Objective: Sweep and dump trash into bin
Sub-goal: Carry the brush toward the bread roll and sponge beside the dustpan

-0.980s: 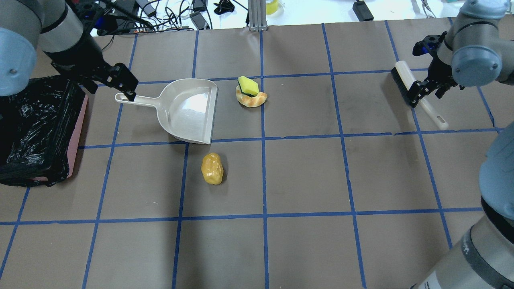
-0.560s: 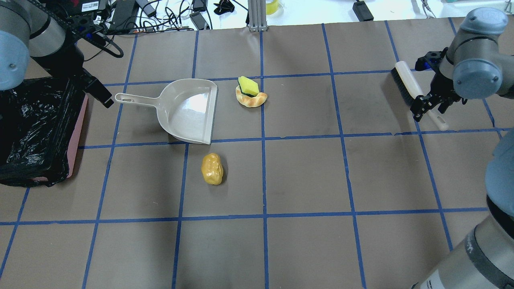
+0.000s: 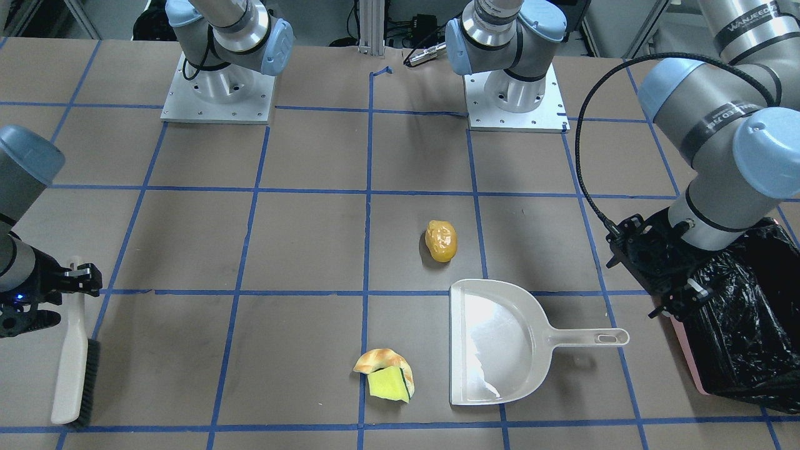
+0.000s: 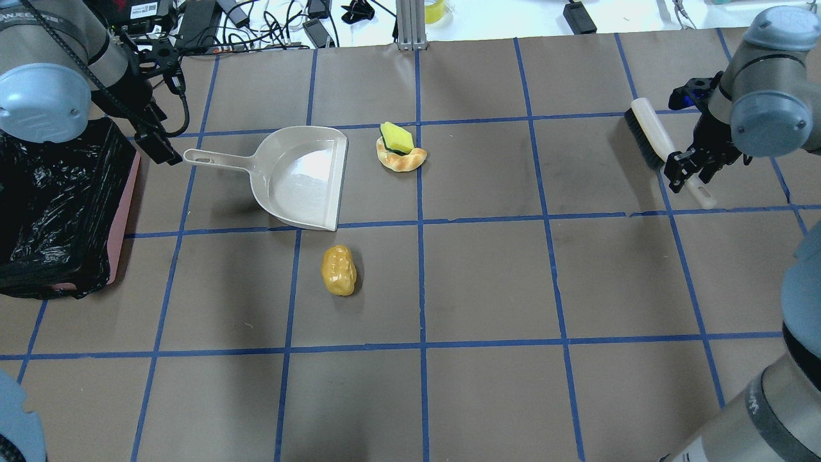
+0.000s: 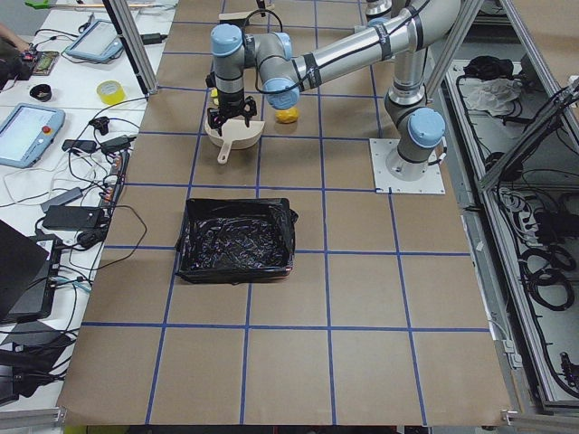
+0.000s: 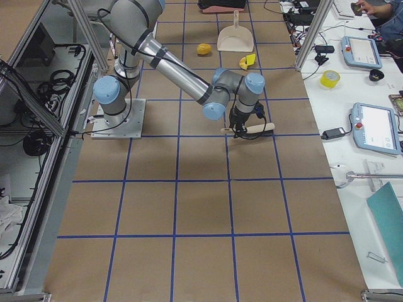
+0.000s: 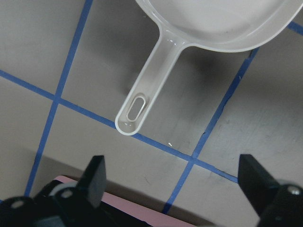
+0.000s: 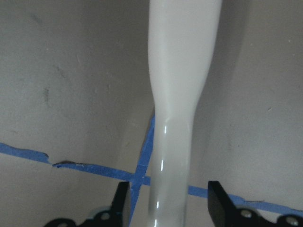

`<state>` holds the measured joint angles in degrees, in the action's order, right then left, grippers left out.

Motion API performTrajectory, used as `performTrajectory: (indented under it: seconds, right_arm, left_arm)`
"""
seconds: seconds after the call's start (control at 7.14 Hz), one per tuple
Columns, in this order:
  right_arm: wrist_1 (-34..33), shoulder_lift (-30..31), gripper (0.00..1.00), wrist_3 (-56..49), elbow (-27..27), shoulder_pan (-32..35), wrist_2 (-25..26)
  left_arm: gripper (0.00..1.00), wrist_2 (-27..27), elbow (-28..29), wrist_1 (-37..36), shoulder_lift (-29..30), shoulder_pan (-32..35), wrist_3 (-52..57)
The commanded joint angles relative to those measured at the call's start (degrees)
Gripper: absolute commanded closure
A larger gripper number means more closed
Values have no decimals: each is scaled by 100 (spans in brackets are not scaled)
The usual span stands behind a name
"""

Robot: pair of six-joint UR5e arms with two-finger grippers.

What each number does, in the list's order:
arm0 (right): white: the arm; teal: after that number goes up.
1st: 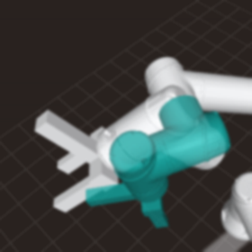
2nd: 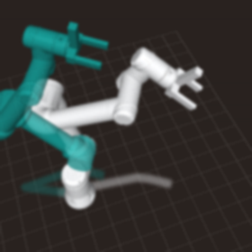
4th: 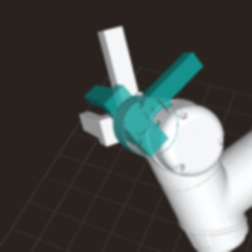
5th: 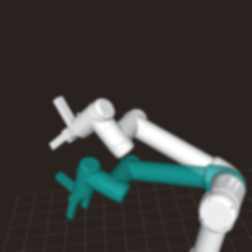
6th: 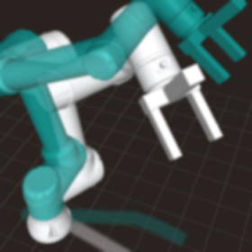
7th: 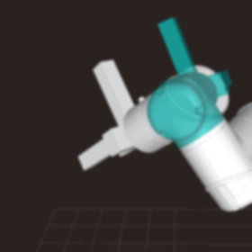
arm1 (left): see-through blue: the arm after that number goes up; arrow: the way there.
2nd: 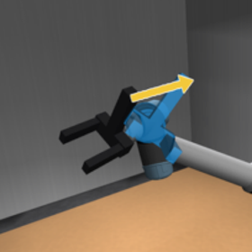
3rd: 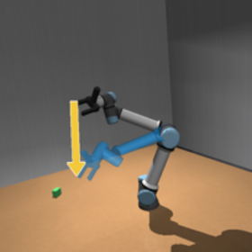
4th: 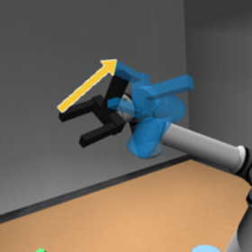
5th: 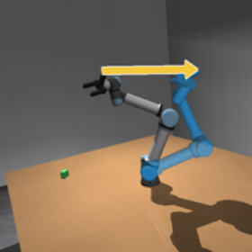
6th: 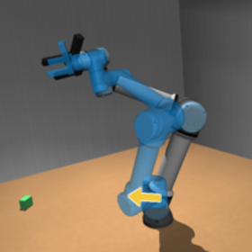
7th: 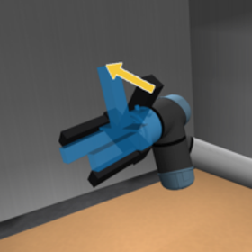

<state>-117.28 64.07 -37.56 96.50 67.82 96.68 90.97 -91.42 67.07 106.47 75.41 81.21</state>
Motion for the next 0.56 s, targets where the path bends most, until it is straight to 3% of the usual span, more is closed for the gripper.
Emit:
performTrajectory:
  seconds: [0.0, 0.28, 0.42]
  right_arm:
    - [-14, 9, 67, 11, -8, 3, 0]
    - [21, 70, 100, 12, -8, 3, -9]
    - [21, 96, 100, 90, -26, 3, -18]
  left_arm:
    - [1, -9, 37, -368, 233, 0, 656]
    - [2, -70, 63, -754, 540, 0, 1578]
    - [3, -184, 46, -791, 724, 27, 1756]
